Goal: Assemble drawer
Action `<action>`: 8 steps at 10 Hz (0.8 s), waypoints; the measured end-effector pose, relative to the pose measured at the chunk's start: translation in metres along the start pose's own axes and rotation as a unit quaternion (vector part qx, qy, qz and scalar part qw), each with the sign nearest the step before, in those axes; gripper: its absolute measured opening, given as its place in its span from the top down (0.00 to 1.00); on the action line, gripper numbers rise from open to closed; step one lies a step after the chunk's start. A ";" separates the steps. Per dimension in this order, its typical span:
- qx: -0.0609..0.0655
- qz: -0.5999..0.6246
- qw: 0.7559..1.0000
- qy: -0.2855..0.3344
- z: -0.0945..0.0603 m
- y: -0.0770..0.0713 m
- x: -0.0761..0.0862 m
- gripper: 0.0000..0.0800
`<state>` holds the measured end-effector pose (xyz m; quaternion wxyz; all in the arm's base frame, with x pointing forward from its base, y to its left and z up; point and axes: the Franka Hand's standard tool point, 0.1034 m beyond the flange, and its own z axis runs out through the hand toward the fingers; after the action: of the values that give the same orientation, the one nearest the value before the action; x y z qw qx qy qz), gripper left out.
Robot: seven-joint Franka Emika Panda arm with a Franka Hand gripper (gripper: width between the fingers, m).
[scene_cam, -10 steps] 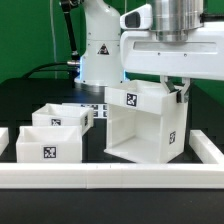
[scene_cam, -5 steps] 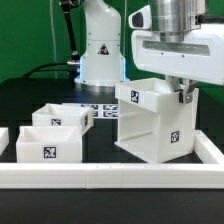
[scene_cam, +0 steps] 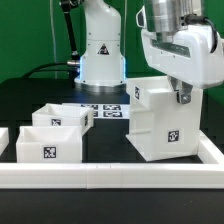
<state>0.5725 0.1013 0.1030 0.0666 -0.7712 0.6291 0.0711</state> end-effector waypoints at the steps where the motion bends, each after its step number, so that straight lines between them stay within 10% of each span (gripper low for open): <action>1: 0.000 -0.002 1.000 0.000 0.001 -0.003 0.001 0.95; 8: 0.024 -0.001 1.000 -0.005 -0.006 -0.061 0.008 0.95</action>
Offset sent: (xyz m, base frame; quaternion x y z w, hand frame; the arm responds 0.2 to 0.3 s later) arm 0.0430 -0.0043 0.0051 0.0146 0.0165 0.0133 0.9997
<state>0.6339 0.1047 0.1080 0.0880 -0.7695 0.6298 0.0595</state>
